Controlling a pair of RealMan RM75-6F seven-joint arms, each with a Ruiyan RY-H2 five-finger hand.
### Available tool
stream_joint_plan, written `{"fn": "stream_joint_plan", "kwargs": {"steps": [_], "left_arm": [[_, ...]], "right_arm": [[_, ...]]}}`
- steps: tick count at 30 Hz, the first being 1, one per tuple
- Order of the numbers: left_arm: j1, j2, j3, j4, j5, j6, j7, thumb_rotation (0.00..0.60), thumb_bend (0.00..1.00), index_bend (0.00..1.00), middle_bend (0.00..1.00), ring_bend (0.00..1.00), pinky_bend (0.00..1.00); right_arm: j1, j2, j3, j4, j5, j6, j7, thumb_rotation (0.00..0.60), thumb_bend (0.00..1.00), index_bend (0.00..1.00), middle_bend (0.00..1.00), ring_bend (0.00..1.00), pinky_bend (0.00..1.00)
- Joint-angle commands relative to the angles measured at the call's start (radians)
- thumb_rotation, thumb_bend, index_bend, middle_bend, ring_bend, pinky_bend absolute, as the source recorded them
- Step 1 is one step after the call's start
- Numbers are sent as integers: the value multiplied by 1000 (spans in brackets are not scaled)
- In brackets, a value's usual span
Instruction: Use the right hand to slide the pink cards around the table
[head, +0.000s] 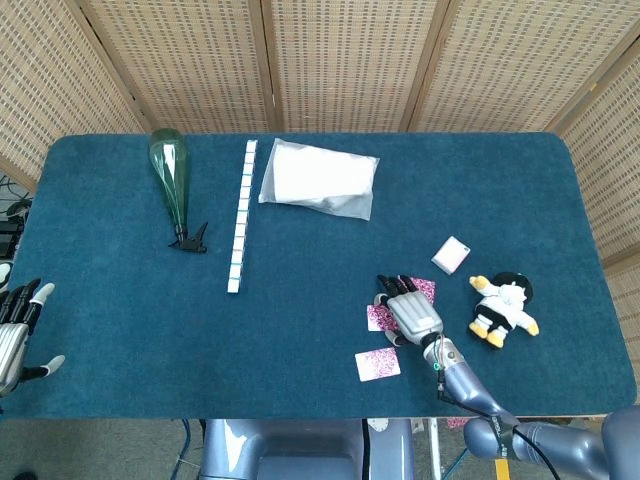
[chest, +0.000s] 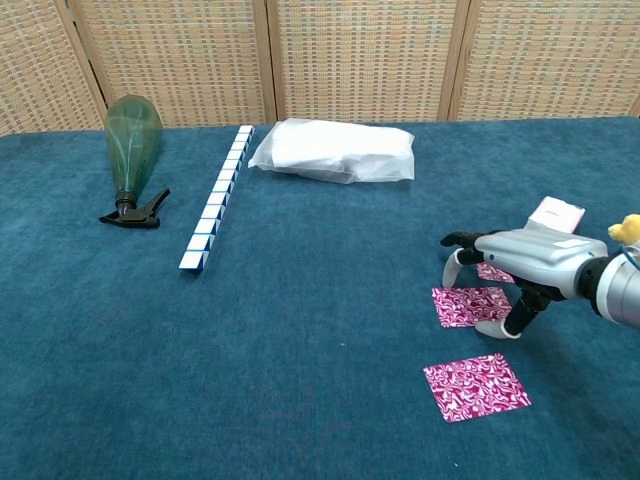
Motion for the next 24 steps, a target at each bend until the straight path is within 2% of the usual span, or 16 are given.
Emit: {"fn": "stream_joint_plan", "kwargs": {"steps": [1,24], "left_arm": [[0,0,0,0,0,0,0,600,8,0,0,0,0],[-1,1,0,-2,-3,-2,7,600,8,0,0,0,0]], "right_arm": [[-2,0,-1,1,-8,5,3,600,414,568,0,0,19],[-23,23,-8,-35,-50,34,6,600,414,568,0,0,19]]}}
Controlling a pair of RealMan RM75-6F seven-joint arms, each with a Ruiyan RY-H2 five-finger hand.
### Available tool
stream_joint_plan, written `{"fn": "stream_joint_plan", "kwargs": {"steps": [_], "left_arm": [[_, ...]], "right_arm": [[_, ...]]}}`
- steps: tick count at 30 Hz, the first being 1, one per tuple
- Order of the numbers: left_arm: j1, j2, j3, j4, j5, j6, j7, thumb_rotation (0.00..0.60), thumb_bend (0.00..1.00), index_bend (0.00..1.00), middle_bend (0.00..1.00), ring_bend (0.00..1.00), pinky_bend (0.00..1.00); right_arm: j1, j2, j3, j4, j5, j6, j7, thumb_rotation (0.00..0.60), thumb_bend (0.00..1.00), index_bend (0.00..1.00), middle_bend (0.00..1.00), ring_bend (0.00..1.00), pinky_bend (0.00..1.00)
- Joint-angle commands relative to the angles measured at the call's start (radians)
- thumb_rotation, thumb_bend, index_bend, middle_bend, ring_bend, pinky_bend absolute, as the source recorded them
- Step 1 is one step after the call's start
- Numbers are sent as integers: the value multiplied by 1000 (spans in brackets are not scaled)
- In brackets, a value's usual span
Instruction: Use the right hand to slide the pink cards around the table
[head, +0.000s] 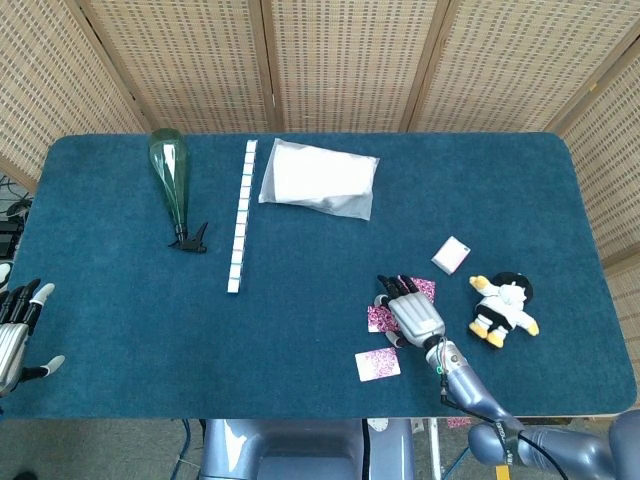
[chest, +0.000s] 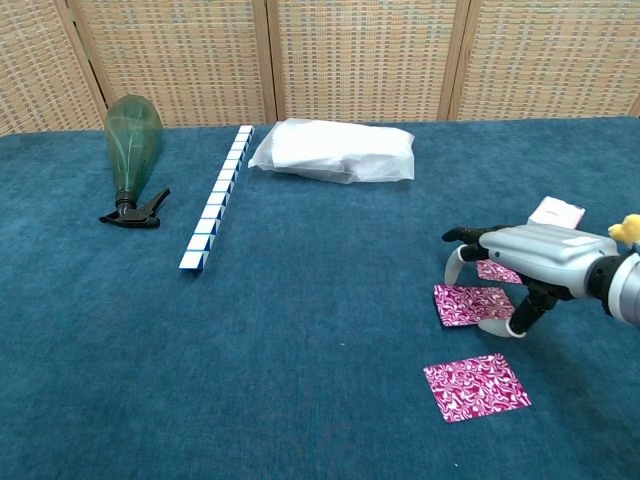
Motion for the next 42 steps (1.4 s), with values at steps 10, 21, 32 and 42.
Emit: {"fn": "stream_joint_plan", "kwargs": {"steps": [10,21,32,42], "left_arm": [[0,1,1,-2,-1,-2,0,600,8,0,0,0,0],[-1,4,2,-3,0,-4,-1,600,7,0,0,0,0],[-1,7,4,-1,5,-6,-10,600,8,0,0,0,0],[-2,7,4,-1,4,-7,-9,600,8,0,0,0,0]], "right_arm": [[-24,44,-19,-88,-39,49,-35,600,414,568,0,0,19],[-72,55,-78,-192,-94,125,-122,600,414,567,0,0,19],[-107,0,-113,-252,-98,183,-278,600,416,568,0,0,19],[-115,-23,-124,-234,-97,178,-327,600,415,568,0,0,19]]}}
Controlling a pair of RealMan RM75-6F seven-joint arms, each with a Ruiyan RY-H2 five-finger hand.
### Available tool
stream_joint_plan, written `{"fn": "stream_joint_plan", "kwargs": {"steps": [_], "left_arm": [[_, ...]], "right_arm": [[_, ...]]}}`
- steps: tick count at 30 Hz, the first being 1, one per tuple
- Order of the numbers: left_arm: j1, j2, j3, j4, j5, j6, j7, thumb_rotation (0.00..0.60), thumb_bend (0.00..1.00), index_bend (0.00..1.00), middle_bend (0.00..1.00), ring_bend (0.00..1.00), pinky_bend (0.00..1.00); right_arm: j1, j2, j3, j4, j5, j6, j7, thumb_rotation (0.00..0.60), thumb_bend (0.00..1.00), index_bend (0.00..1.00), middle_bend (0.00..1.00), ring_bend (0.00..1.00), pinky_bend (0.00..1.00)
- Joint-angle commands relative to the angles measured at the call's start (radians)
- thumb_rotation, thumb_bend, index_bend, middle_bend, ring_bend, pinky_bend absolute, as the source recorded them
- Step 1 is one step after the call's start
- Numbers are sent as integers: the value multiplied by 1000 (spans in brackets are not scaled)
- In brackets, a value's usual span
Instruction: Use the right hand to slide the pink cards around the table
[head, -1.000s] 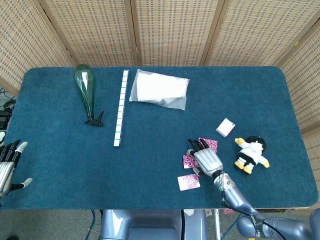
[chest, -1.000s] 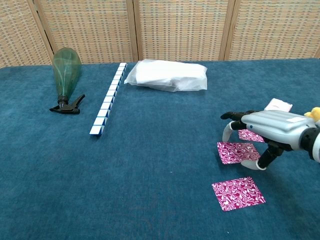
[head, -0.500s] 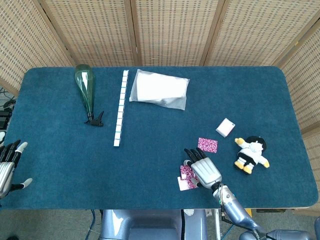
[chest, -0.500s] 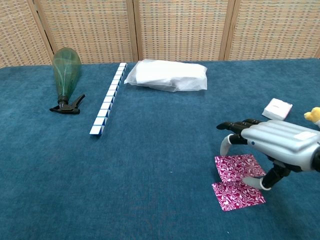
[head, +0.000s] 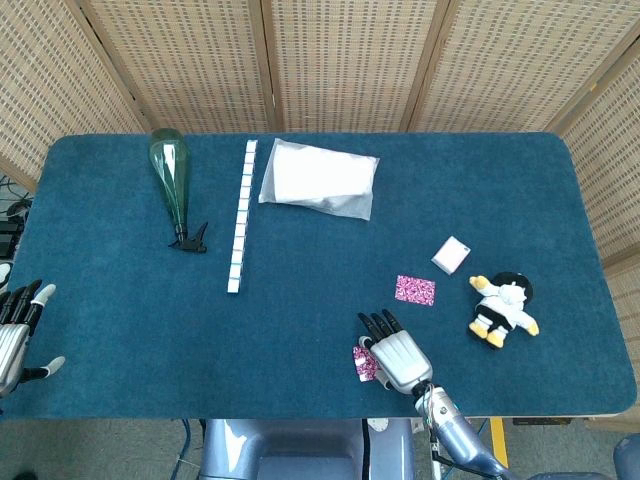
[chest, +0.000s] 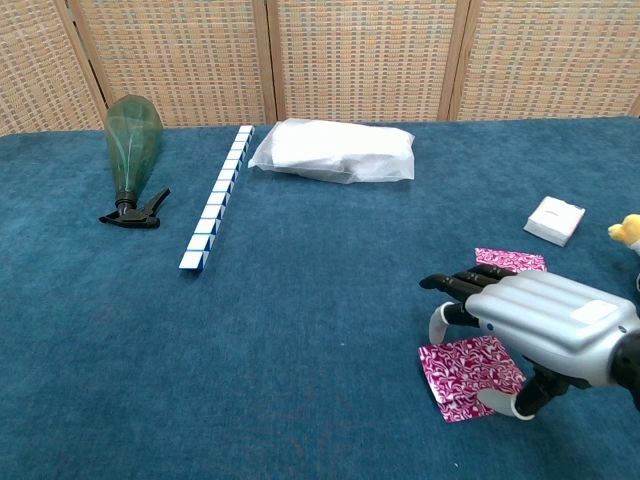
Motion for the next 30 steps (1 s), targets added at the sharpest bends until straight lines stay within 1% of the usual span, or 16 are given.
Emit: {"fn": "stream_joint_plan", "kwargs": {"steps": [1,10,17,18,22,25,30], "left_arm": [[0,0,0,0,0,0,1,600,8,0,0,0,0],[0,-1,-1,-1,-1,1,2,600,8,0,0,0,0],[0,0,0,-1,-1,0,2,600,8,0,0,0,0],[0,0,0,-1,0,1,1,600,8,0,0,0,0],[0,0,0,0,1,1,1,600,8,0,0,0,0],[0,0,0,0,1,1,0,600,9,0,0,0,0],[0,0,0,0,0,0,3,600,9,0,0,0,0]], "right_arm": [[-2,-2,-2,5,-4,-1,-1,600,415,568,0,0,19],[-10,0,-5,29,-12,-13,10,600,416,568,0,0,19],[-12,10,-13,25,-20,-27,9,600,418,567,0,0,19],[-12,12,-14,24,-22,-30,9,600,418,560,0,0,19],[-12,17,-14,21,-30,-34,13,600,414,468,0,0,19],[-12,20,-14,21,-32,-37,14,600,409,421,0,0,19],[-12,28,-17,15,-29,-47,9,600,395,405,0,0,19]]}}
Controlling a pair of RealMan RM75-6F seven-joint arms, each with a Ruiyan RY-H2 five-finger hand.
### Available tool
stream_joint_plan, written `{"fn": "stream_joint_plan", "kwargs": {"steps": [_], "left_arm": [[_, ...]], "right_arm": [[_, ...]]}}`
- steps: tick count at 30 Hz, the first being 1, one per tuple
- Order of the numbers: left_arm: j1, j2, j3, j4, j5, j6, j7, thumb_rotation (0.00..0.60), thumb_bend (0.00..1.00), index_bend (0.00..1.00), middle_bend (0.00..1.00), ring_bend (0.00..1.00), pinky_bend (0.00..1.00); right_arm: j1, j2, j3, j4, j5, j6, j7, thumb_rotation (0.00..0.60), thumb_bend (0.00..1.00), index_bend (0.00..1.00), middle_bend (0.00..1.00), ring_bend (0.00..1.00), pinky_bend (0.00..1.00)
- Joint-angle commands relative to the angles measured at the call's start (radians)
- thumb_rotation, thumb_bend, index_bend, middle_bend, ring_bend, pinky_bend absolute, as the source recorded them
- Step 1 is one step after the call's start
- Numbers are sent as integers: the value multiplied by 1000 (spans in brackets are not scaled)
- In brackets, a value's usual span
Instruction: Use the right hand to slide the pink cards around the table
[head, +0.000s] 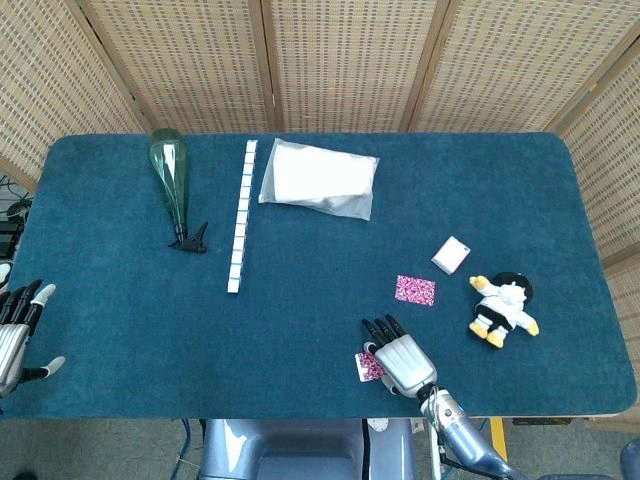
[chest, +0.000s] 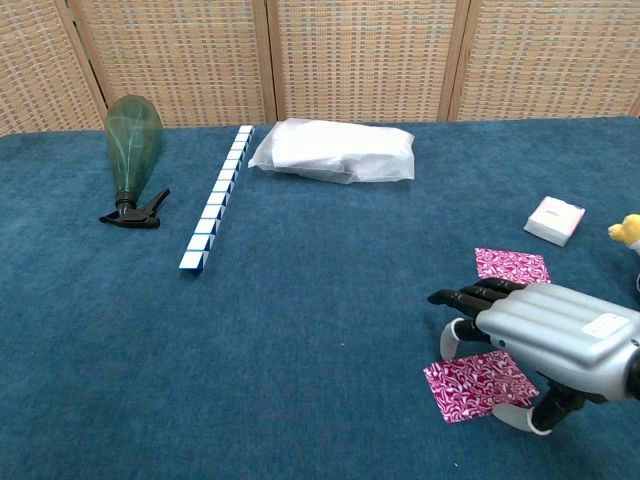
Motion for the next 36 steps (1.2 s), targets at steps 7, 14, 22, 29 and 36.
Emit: {"fn": "stream_joint_plan", "kwargs": {"steps": [7,14,22,29,36], "left_arm": [[0,-1,0,-1,-1,1,6,600,9,0,0,0,0],[0,-1,0,-1,-2,1,7,600,9,0,0,0,0],[0,0,0,-2,-2,0,8,600,8,0,0,0,0],[0,0,0,-2,-2,0,7,600,8,0,0,0,0],[0,0,0,-3,-3,0,7,600,8,0,0,0,0]], "right_arm": [[1,8,-2,-10,5,-10,-14,600,361,328,0,0,19],[-2,13,0,-14,4,-7,-19,600,337,283,0,0,19],[-4,16,2,-22,-1,-6,-19,600,311,248,0,0,19],[-6,35,18,-52,-8,4,4,600,311,249,0,0,19],[17,88,148,-73,46,33,92,600,311,249,0,0,19]]}}
